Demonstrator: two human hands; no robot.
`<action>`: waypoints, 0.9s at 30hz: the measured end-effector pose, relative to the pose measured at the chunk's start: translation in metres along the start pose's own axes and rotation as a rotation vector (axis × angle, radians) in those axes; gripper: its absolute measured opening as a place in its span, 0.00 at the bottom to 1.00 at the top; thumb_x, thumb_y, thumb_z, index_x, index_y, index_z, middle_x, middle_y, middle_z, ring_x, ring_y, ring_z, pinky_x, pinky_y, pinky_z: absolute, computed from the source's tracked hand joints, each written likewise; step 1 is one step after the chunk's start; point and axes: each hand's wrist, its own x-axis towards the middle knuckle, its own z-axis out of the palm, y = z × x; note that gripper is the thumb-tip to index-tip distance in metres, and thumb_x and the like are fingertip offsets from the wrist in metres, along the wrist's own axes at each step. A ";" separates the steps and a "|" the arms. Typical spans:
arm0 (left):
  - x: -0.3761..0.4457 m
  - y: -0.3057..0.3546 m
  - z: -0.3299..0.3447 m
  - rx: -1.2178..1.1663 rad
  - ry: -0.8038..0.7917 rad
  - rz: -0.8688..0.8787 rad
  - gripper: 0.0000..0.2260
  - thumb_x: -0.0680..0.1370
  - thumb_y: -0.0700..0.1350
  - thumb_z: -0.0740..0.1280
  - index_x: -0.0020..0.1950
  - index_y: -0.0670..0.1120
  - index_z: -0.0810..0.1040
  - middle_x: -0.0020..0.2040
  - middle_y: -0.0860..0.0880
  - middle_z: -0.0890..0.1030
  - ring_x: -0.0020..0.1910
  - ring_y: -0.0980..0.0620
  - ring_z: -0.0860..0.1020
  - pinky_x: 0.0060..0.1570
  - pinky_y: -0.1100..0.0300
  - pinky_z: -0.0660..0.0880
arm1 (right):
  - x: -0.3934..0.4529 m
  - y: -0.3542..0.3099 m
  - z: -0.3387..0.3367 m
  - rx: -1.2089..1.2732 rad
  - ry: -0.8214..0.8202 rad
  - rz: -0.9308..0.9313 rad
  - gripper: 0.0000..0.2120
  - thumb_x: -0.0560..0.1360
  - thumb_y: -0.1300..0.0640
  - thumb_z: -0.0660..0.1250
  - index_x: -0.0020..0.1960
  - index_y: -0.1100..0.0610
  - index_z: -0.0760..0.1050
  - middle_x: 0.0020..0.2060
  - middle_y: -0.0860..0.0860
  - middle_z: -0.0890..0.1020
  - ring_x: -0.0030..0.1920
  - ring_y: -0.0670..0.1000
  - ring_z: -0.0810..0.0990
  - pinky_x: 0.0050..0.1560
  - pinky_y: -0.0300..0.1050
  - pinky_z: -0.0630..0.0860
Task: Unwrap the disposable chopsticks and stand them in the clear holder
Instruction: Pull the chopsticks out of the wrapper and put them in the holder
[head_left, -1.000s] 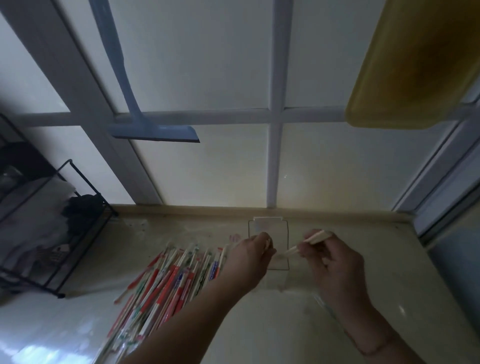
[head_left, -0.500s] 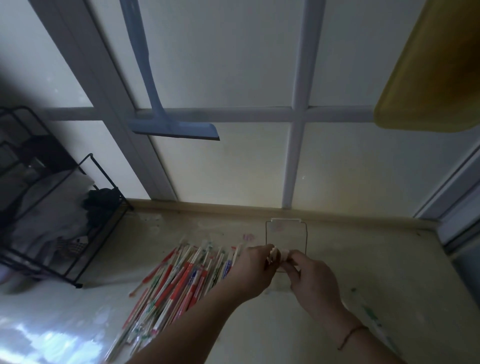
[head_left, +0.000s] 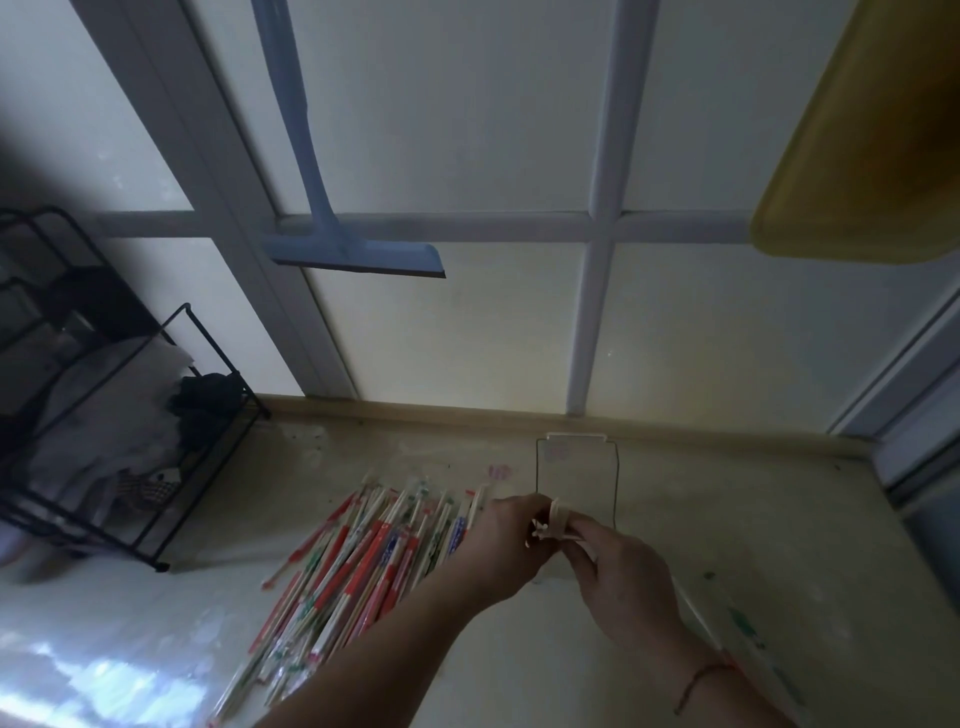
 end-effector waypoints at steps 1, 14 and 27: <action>0.000 -0.001 0.000 -0.007 0.003 0.002 0.03 0.75 0.40 0.70 0.48 0.44 0.79 0.43 0.49 0.81 0.40 0.54 0.76 0.39 0.67 0.71 | 0.000 -0.002 -0.001 0.008 0.011 0.013 0.12 0.74 0.51 0.71 0.56 0.41 0.80 0.39 0.43 0.85 0.33 0.48 0.82 0.32 0.38 0.66; 0.003 -0.002 -0.004 -0.054 0.021 -0.045 0.02 0.73 0.40 0.68 0.42 0.47 0.77 0.37 0.50 0.82 0.34 0.56 0.78 0.36 0.64 0.74 | 0.003 -0.034 -0.077 0.820 0.342 0.052 0.06 0.77 0.50 0.68 0.42 0.51 0.78 0.29 0.48 0.80 0.24 0.47 0.75 0.27 0.35 0.71; 0.018 0.005 -0.011 0.065 -0.020 -0.008 0.03 0.70 0.37 0.66 0.37 0.43 0.77 0.32 0.48 0.80 0.29 0.51 0.77 0.31 0.54 0.76 | 0.004 -0.013 -0.044 0.763 0.060 0.208 0.17 0.75 0.68 0.67 0.47 0.45 0.80 0.44 0.43 0.86 0.47 0.41 0.84 0.45 0.30 0.76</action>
